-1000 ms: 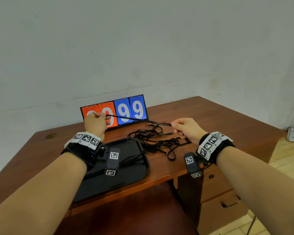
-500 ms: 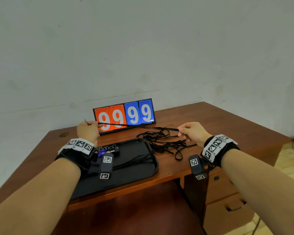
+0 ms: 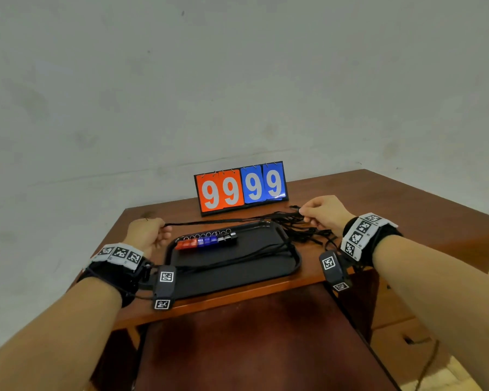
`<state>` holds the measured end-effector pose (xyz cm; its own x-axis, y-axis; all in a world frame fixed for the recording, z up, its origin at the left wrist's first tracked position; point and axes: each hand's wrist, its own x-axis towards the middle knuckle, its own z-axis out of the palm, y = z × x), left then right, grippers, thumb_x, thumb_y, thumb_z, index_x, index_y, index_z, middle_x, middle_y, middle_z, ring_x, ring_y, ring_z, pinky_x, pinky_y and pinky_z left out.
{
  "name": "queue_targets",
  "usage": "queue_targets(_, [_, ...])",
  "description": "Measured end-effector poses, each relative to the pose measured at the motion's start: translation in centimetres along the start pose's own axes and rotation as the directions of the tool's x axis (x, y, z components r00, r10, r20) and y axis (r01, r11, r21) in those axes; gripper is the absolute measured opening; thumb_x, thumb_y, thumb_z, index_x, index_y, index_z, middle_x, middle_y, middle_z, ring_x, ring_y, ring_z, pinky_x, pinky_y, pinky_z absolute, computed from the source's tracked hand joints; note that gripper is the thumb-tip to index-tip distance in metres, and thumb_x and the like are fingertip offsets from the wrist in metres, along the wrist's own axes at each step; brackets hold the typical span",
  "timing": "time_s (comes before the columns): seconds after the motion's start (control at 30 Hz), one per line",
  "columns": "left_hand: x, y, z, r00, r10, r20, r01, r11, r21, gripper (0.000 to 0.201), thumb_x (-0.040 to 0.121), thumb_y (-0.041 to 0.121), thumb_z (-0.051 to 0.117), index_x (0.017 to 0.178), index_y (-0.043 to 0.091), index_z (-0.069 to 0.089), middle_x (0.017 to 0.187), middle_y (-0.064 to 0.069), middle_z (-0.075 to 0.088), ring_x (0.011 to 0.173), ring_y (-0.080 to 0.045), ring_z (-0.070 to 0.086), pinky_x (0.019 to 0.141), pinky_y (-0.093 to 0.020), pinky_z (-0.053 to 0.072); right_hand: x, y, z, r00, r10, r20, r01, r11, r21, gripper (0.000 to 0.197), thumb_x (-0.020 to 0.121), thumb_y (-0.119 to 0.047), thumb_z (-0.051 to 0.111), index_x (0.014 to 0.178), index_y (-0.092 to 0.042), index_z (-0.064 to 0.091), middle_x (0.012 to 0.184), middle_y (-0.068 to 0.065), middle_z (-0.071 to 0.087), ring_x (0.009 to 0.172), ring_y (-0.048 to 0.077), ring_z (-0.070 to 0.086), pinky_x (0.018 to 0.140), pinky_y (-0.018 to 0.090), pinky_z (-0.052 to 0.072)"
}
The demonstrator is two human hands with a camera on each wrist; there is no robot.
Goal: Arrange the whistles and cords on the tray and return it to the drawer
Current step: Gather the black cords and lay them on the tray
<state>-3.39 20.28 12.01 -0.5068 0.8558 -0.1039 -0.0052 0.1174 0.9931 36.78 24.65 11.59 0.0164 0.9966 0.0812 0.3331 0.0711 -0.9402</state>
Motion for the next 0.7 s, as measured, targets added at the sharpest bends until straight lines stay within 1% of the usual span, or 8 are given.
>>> queue_targets(0.03, [-0.2,-0.2,-0.8,1.0,-0.007,0.006,0.007,1.0,0.001,0.015,0.097,0.006,0.048,0.085,0.009,0.056,0.052,-0.001,0.065,0.033,-0.004,0.055,0.035,-0.013,0.041,-0.2,-0.2,0.6,1.0,-0.001,0.005,0.001,1.0,-0.005,0.006,0.089,-0.013,0.069,0.09,-0.008,0.072,0.067,0.004,0.064,0.05,0.009,0.05,0.043,0.016,0.039])
queue_targets(0.13, [-0.5,-1.2,-3.0,0.999,-0.024,0.025,0.024,1.0,0.014,0.012,0.096,0.01,0.05,0.087,0.012,0.057,0.063,-0.004,0.062,0.036,-0.006,0.054,0.041,-0.017,0.042,-0.7,-0.5,2.5,0.999,0.003,0.032,-0.003,1.0,-0.017,0.006,0.089,-0.012,0.069,0.09,-0.008,0.072,0.069,0.005,0.065,0.05,0.008,0.051,0.043,0.016,0.04])
queue_targets(0.17, [-0.6,-1.5,-3.6,0.999,-0.028,0.033,0.028,0.999,0.017,0.011,0.096,0.01,0.051,0.088,0.013,0.058,0.063,-0.003,0.061,0.036,-0.006,0.054,0.043,-0.019,0.042,-0.8,-0.6,3.1,0.999,0.004,0.043,-0.003,1.0,-0.022,0.006,0.089,-0.012,0.069,0.09,-0.008,0.073,0.069,0.005,0.065,0.05,0.009,0.051,0.043,0.016,0.04])
queue_targets(0.3, [-0.7,-2.2,-5.1,0.996,-0.054,0.065,0.052,0.998,0.032,0.014,0.097,0.009,0.053,0.085,0.011,0.06,0.056,-0.001,0.061,0.034,-0.005,0.053,0.041,-0.016,0.042,-1.0,-0.8,4.8,0.998,-0.002,0.068,0.006,0.998,-0.058,0.007,0.091,-0.013,0.066,0.091,-0.009,0.072,0.072,0.005,0.065,0.054,0.009,0.051,0.046,0.018,0.04])
queue_targets(0.37, [-0.7,-2.3,-5.5,0.993,-0.072,0.092,0.068,0.996,0.052,0.015,0.097,0.009,0.054,0.083,0.011,0.06,0.058,-0.001,0.061,0.036,-0.005,0.052,0.043,-0.018,0.042,-0.9,-0.8,5.3,0.997,0.0,0.072,0.005,0.997,-0.071,0.008,0.091,-0.013,0.066,0.092,-0.009,0.072,0.072,0.005,0.064,0.053,0.009,0.051,0.044,0.018,0.04])
queue_targets(0.47, [-0.7,-2.4,-5.8,0.993,-0.049,0.11,0.039,0.995,0.093,0.01,0.095,0.006,0.059,0.085,0.009,0.061,0.071,-0.007,0.062,0.046,-0.008,0.053,0.042,-0.018,0.042,-0.7,-0.5,5.6,0.997,0.005,0.074,0.004,0.994,-0.109,0.009,0.091,-0.011,0.066,0.09,-0.006,0.073,0.072,0.007,0.064,0.052,0.01,0.05,0.041,0.018,0.038])
queue_targets(0.53, [-0.7,-2.9,-6.1,0.994,-0.025,0.11,0.011,0.992,0.124,0.006,0.093,0.005,0.062,0.088,0.008,0.062,0.074,-0.009,0.064,0.052,-0.012,0.054,0.041,-0.019,0.043,-0.6,0.1,5.5,0.997,0.02,0.077,-0.009,0.991,-0.137,0.009,0.09,-0.01,0.066,0.09,-0.005,0.073,0.074,0.009,0.065,0.053,0.011,0.051,0.04,0.018,0.037])
queue_targets(0.7, [-0.6,-4.2,-6.1,0.991,0.004,0.132,-0.038,0.966,0.256,0.008,0.09,0.002,0.062,0.084,0.007,0.063,0.074,-0.011,0.066,0.048,-0.013,0.054,0.042,-0.02,0.037,-0.8,1.5,5.1,0.995,0.063,0.075,-0.05,0.985,-0.164,0.009,0.088,-0.003,0.065,0.087,-0.003,0.074,0.072,0.007,0.067,0.05,0.01,0.052,0.036,0.015,0.035])
